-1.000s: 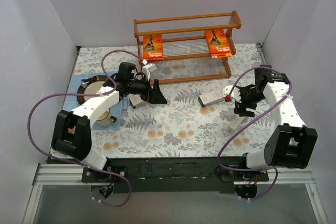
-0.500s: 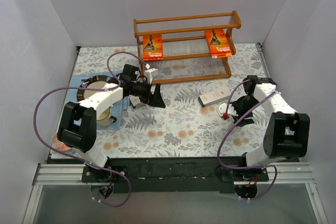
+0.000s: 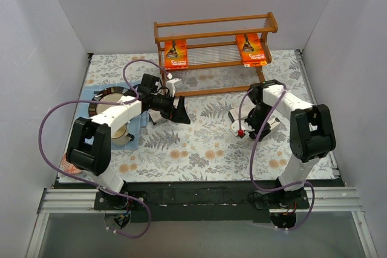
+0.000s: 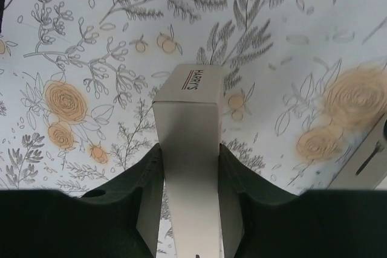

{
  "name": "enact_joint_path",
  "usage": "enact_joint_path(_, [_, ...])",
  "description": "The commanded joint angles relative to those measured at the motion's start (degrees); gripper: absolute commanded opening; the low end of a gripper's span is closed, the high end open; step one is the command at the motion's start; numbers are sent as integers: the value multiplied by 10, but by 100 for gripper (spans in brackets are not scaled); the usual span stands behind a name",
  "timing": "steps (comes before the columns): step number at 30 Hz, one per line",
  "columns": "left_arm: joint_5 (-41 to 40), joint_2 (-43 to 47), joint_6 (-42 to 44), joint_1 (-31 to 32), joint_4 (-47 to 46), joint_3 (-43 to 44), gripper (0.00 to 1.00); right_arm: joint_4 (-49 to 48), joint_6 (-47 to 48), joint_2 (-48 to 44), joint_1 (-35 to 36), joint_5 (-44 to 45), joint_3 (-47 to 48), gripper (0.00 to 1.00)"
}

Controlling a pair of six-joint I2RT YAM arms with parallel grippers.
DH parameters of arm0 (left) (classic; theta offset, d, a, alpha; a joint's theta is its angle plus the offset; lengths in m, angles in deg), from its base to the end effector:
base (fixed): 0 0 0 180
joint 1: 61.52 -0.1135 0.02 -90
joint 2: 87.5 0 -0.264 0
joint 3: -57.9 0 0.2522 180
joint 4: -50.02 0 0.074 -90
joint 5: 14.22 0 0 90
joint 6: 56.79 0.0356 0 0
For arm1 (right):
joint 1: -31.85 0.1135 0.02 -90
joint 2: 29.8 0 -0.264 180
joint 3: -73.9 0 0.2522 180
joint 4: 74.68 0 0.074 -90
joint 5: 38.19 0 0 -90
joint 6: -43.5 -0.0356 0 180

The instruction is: Place and organize the shaving razors onto the shelf

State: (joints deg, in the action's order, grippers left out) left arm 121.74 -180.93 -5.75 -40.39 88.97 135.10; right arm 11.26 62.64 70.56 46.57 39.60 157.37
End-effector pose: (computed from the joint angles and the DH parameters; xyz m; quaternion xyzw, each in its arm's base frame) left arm 0.3026 -0.1444 0.2255 -0.0207 0.8860 -0.4604 0.0519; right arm 0.2734 0.0796 0.1938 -0.8663 0.4754 0.1533 0.0021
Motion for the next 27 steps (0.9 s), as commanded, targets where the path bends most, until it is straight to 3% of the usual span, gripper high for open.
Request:
enact_joint_path(1, [3,36,18,-3,11,-7,81,28,23,-6,93,16,2,29])
enact_joint_path(6, [8,51,42,-9,25,-23,81,28,84,18,197,39,-1,29])
enact_joint_path(9, [-12,61,38,-9,18,-36,81,24,102,47,237,23,31,34])
enact_joint_path(13, [-71,66,23,-23,9,-43,81,-80,114,48,253,-53,43,63])
enact_joint_path(14, [-76,65,19,-29,7,-43,81,-106,105,48,253,-85,43,65])
enact_joint_path(18, [-87,59,-6,-61,2,-39,81,-191,7,42,255,-149,77,69])
enact_joint_path(23, [-22,49,-23,-64,-17,-25,80,-114,-123,13,252,-171,135,70])
enact_joint_path(25, [-8,45,-22,-43,-23,-10,80,-99,-186,-29,237,-183,130,98])
enact_joint_path(27, [-2,37,21,-3,-20,0,79,-107,-243,-89,219,-192,106,99])
